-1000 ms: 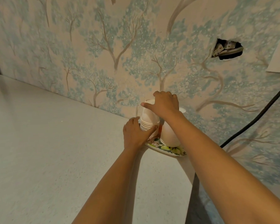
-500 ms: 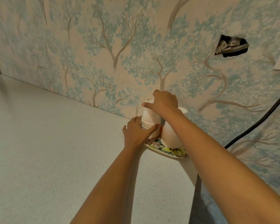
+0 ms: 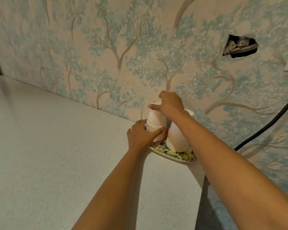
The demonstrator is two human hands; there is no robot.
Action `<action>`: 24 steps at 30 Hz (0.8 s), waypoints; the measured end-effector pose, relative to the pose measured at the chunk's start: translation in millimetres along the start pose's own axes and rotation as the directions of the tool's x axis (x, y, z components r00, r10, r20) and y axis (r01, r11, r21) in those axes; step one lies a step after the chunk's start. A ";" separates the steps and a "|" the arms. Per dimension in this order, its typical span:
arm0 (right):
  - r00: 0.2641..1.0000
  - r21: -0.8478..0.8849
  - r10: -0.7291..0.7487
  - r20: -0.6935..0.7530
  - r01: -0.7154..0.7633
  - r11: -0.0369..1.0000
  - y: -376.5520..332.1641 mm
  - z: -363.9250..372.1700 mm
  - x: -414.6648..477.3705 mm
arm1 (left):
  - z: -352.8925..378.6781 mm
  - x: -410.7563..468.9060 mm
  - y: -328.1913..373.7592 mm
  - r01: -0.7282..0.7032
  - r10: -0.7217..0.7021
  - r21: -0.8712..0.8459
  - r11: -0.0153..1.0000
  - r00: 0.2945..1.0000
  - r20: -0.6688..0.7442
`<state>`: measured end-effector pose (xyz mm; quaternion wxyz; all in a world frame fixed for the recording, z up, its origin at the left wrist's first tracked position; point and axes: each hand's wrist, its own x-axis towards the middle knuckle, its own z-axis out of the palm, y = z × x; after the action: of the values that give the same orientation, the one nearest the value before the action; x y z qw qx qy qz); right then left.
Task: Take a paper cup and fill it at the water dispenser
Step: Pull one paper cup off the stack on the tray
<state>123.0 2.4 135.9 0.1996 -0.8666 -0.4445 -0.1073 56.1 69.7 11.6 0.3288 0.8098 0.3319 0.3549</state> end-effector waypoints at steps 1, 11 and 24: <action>1.000 -0.004 -0.002 0.003 0.002 1.000 0.0 -0.2 -0.3 | -0.5 -0.6 0.1 0.001 -0.001 -0.004 1.000 1.000 -0.001; 0.979 -0.332 -0.173 0.106 0.199 0.922 -15.0 3.1 -7.1 | -2.0 -4.1 3.4 0.013 -0.013 -0.047 0.999 1.000 0.001; 0.959 -0.595 -0.230 0.163 0.282 0.753 -22.6 31.5 -16.4 | -3.0 -5.0 6.5 0.062 -0.061 -0.044 0.997 0.998 0.014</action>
<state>95.4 16.3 107.3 -0.1261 -0.8186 -0.5077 -0.2371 53.1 63.0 16.3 0.3597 0.7939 0.3466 0.3467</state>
